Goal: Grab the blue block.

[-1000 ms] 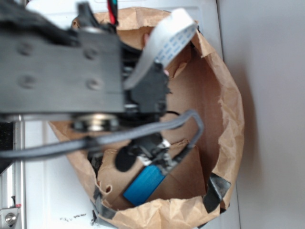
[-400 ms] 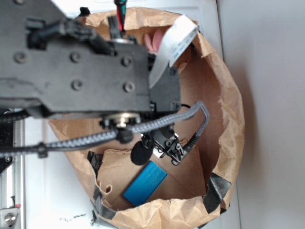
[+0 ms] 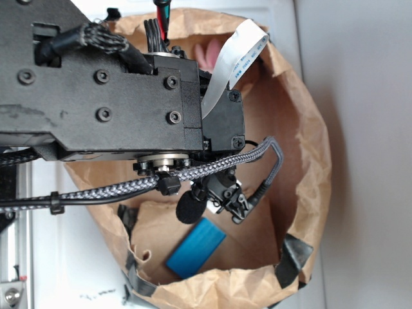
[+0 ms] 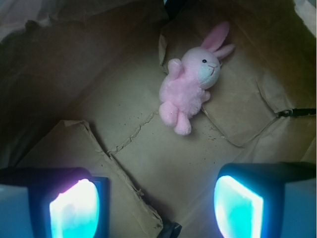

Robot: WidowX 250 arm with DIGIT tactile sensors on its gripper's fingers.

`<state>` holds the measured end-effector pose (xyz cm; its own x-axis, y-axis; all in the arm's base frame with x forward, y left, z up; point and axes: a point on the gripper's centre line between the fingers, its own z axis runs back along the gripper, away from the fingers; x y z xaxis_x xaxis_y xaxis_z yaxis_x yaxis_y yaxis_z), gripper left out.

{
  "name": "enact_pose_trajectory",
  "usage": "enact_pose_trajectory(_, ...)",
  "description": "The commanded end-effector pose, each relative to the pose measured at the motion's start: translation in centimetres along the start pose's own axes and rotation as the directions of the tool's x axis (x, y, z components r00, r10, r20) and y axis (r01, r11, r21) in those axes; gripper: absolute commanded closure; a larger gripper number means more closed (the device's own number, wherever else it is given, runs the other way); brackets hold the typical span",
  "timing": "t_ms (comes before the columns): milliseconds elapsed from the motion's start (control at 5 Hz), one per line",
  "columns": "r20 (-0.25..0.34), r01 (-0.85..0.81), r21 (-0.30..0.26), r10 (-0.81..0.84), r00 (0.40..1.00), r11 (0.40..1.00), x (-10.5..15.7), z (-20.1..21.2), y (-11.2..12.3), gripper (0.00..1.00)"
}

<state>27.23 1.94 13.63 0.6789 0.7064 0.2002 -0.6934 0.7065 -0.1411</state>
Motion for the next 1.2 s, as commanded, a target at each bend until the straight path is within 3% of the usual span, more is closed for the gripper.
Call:
enact_pose_trajectory(0,0.025,0.098,0.024,-0.099,0.995,0.995,-1.2,-2.9,-1.9,0.00)
enact_pose_trajectory(200,-0.004,0.169,0.035,-0.169,0.986,0.985,-2.1,-4.5,-2.5,0.00)
enact_pose_trajectory(400,0.011,0.209,0.033,-0.209,0.978,0.977,-3.2,-5.5,-3.0,0.00)
enact_pose_trajectory(600,0.003,0.225,-0.037,-0.225,0.974,0.974,-5.8,-5.3,-4.5,0.00)
enact_pose_trajectory(1000,0.020,0.195,-0.085,-0.194,0.981,0.977,-6.3,-5.9,-7.0,0.00)
